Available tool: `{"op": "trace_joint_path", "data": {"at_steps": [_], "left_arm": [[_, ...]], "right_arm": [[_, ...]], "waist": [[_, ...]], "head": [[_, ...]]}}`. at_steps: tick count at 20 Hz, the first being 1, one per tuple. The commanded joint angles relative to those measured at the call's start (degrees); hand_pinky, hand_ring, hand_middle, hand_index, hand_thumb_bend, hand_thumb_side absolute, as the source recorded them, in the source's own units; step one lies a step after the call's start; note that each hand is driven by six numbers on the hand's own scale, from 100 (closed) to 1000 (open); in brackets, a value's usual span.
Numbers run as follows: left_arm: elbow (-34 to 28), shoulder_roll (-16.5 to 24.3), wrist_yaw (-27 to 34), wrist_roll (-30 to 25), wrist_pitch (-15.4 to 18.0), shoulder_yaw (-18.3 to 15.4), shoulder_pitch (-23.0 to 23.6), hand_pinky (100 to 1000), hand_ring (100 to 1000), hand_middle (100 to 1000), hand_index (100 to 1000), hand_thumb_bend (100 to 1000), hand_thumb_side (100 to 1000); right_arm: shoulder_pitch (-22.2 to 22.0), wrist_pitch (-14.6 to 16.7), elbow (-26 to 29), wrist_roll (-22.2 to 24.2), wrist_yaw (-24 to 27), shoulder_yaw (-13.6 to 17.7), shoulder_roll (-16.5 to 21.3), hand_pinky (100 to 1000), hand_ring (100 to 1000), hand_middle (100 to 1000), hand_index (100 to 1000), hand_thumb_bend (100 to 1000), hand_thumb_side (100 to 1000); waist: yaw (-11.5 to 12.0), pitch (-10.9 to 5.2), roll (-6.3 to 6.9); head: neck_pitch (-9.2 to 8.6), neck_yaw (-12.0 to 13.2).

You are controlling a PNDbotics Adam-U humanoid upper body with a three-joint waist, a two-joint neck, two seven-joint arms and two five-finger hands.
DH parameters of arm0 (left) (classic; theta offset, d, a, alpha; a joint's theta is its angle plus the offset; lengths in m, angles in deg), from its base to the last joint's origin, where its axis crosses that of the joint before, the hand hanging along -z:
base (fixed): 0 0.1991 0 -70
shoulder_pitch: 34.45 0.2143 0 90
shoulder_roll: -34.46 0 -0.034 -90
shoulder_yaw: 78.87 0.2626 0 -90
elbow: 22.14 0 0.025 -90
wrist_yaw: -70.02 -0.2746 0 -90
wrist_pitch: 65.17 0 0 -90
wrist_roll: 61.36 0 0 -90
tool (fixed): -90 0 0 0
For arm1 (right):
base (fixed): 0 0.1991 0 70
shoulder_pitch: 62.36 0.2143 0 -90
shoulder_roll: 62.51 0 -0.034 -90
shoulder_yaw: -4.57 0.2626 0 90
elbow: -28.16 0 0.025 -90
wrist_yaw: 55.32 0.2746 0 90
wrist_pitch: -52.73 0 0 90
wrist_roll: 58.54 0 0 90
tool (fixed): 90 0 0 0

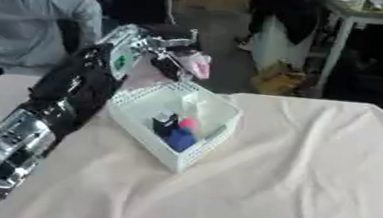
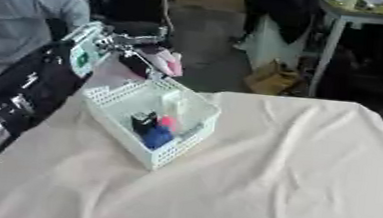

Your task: Pick up objects on the table and place them in the box.

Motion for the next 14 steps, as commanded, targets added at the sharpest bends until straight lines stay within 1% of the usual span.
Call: {"op": "trace_joint_path", "data": {"at_steps": [1,4,8,11,14], "left_arm": [[2.53,-1.14,-5.04,3.65,1.34,-2.33,-0.37,100,100,100,161,269,100],[4.77,-2.57,-9.32,7.30,2.70,-3.68,0.72,100,100,100,161,271,100],[7.08,-3.88,-14.77,12.07,3.64,-5.01,1.79,100,100,100,161,275,100],[8.45,-4.61,-18.70,15.32,4.15,-5.62,2.36,100,100,100,162,280,100],[9.48,-5.03,-22.24,19.05,3.90,-6.23,2.73,100,100,100,180,288,100]], "right_arm": [[1.22,-0.03,0.87,0.38,0.62,-0.11,0.12,823,875,749,770,100,938],[1.34,0.02,0.87,0.44,0.72,-0.06,0.03,823,875,749,770,100,938],[1.46,0.03,0.87,0.53,0.83,-0.05,-0.08,823,875,749,770,100,937],[1.49,0.07,0.87,0.62,0.88,-0.07,-0.09,823,875,749,770,100,938],[1.52,-0.01,0.87,0.74,0.95,-0.08,-0.18,823,875,749,770,100,937]], "waist": [[-0.21,-0.44,0.72],[-0.48,-0.21,0.70],[-0.63,0.00,0.65],[-0.70,0.12,0.65],[-0.83,0.18,0.74]], "head": [[-0.89,0.16],[-1.14,0.41],[-1.60,0.79],[-1.77,1.08],[-1.89,1.43]]}}
